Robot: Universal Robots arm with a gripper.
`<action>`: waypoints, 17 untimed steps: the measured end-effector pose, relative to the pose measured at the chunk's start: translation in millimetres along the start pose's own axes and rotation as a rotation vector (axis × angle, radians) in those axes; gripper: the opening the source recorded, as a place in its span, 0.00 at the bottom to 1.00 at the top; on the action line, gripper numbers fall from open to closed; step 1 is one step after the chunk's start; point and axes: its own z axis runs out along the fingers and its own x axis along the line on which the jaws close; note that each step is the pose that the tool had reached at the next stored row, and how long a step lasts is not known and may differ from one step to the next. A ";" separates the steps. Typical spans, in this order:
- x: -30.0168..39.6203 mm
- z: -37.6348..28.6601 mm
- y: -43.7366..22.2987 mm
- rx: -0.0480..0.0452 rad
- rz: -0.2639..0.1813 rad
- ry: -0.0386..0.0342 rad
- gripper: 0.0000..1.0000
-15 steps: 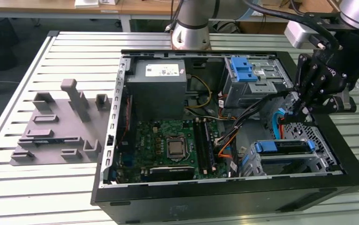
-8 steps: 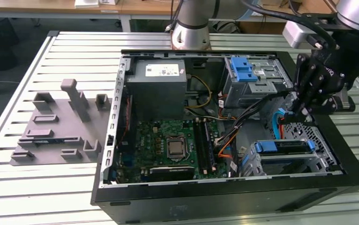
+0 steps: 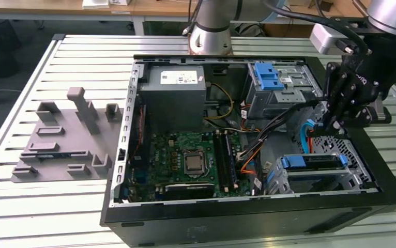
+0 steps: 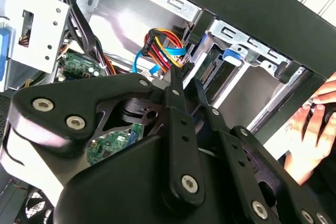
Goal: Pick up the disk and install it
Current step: 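Insert the first disk wire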
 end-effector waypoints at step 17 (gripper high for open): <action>-1.9 3.2 0.1 0.0012 0.001 0.0195 0.16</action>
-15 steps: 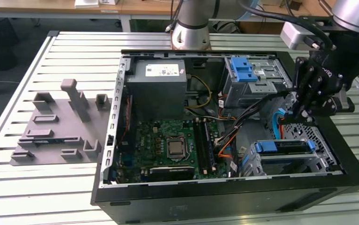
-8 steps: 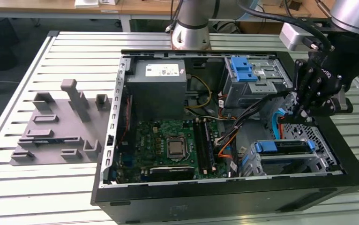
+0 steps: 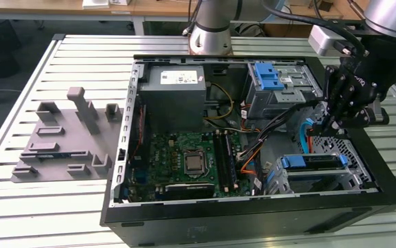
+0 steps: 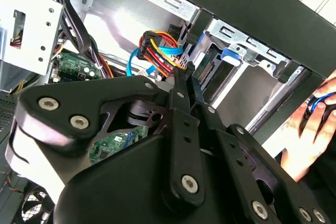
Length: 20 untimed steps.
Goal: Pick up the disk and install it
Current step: 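Insert the first disk wire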
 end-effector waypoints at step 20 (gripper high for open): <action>18.4 14.8 -1.0 -0.0015 0.000 -0.0237 0.16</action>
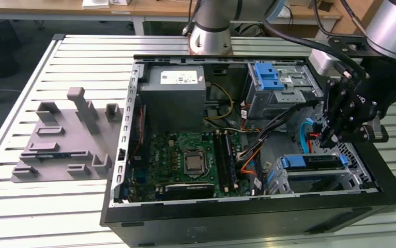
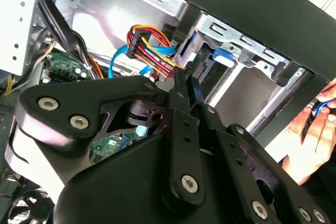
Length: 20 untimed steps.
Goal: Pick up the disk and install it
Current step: 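Insert the first disk wire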
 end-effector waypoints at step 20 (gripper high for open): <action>6.5 3.4 -0.5 -0.0102 -0.001 0.0005 0.16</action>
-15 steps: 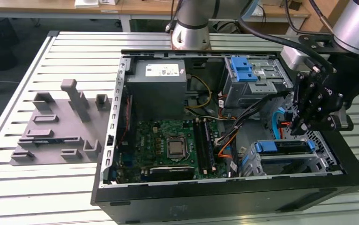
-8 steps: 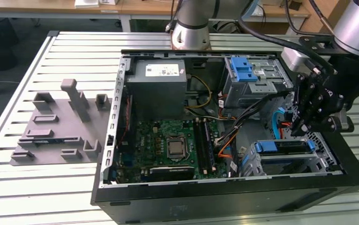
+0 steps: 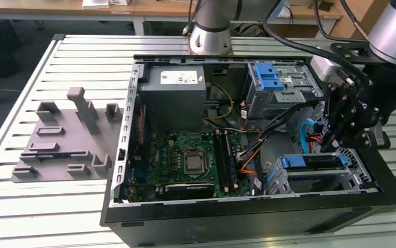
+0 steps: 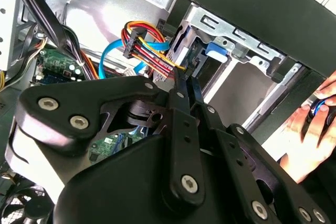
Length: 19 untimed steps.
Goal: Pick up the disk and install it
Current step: 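Insert the first disk wire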
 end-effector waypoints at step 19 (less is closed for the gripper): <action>11.4 5.4 -1.3 -0.0110 -0.001 -0.0327 0.16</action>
